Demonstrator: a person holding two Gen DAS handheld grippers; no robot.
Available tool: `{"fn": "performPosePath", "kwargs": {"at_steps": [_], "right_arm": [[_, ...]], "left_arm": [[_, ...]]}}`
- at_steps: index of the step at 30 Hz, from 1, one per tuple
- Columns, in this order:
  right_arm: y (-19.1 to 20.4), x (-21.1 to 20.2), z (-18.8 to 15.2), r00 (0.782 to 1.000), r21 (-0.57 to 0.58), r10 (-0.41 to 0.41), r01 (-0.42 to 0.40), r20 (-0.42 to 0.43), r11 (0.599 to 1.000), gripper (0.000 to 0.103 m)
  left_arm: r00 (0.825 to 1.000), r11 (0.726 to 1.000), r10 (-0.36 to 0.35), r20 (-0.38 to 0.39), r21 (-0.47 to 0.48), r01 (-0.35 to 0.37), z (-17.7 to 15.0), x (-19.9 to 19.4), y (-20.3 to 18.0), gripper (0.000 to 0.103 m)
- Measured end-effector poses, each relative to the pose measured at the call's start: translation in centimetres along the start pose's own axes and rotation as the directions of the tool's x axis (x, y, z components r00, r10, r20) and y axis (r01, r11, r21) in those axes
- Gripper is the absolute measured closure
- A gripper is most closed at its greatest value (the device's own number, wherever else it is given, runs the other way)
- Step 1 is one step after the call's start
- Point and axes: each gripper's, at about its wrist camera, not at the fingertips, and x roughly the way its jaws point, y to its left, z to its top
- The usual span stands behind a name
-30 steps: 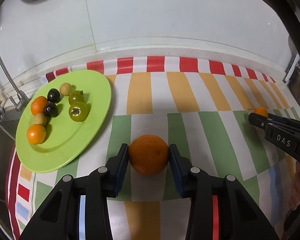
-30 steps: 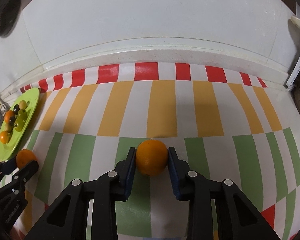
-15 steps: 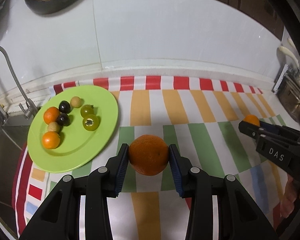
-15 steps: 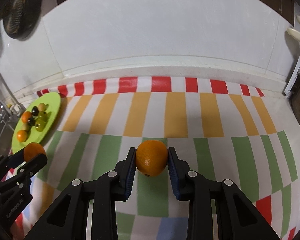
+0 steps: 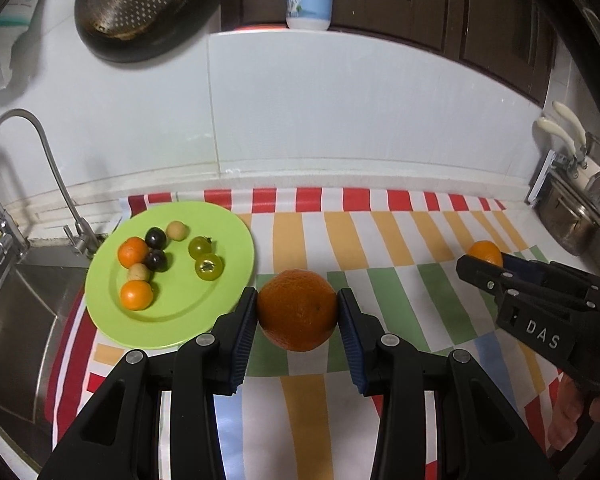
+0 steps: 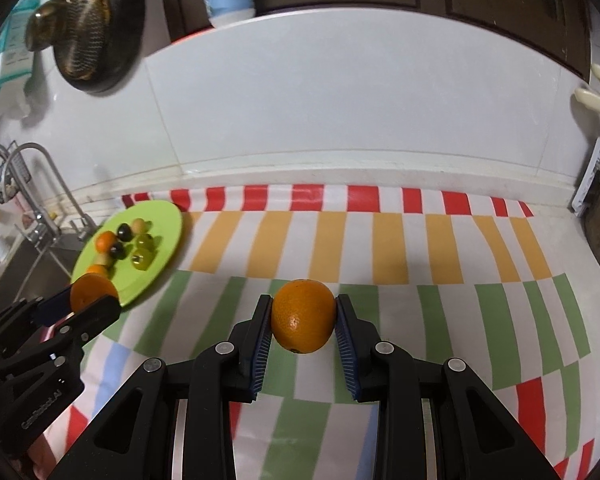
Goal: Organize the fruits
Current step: 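Carry both oranges over the green plate and open both tools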
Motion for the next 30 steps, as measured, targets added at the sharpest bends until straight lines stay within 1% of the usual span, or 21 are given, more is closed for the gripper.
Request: {"fn": "performPosePath", "kwargs": {"at_steps": [14,30], "right_arm": [[4.2,-2.3,0.7,0.996,-0.055,0.071,-0.068,0.060,0.996,0.071],[10.0,-2.9,2.1,0.981,-0.143,0.165,-0.151,0.097,0.978,0.071]], "left_arm": [[0.998,0.999,0.023,0.062,-0.023,-0.021,0.3,-3.2,3.0,0.064],[0.992,0.996,0.079,0.098,-0.052,-0.074,0.6,-5.8,7.6,0.064]]}}
